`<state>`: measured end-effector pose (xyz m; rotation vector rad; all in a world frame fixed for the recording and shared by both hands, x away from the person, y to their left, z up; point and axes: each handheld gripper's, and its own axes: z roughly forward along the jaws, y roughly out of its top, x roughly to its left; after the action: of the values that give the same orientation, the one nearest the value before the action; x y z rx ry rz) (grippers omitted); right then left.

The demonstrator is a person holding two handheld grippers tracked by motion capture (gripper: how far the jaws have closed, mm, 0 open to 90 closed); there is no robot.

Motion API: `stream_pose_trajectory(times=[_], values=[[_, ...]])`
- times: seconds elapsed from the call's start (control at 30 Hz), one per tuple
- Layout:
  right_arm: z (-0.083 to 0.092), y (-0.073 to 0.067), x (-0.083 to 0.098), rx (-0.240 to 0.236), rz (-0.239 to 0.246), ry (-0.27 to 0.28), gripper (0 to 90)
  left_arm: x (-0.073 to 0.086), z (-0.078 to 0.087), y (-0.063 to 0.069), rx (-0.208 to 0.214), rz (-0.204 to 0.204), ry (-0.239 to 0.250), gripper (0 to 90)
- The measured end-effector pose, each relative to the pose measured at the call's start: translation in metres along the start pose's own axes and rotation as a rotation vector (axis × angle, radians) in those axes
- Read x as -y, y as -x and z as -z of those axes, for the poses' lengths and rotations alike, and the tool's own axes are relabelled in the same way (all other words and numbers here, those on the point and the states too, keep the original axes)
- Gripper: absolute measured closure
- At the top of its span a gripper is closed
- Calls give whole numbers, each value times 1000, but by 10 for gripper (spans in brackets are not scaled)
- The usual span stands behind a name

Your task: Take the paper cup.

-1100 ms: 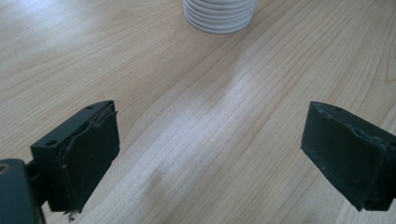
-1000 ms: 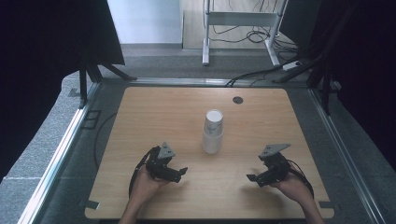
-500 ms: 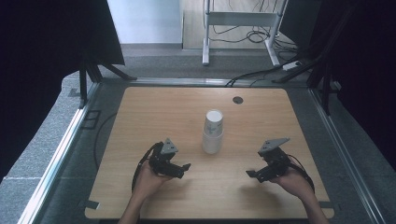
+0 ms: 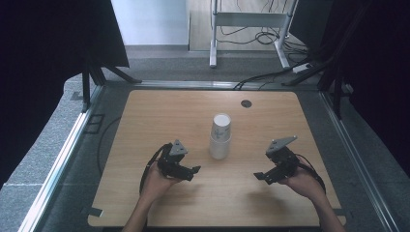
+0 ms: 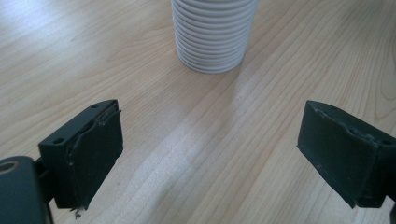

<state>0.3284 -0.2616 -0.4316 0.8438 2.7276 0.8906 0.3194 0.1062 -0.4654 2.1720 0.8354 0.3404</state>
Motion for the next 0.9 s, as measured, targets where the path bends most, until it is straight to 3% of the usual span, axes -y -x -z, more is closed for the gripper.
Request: stream_pose_trajectory(times=[0.9], values=[[5,10,-37,-28,11,-29,96,-25,-10,-6,3,-35,10,68]])
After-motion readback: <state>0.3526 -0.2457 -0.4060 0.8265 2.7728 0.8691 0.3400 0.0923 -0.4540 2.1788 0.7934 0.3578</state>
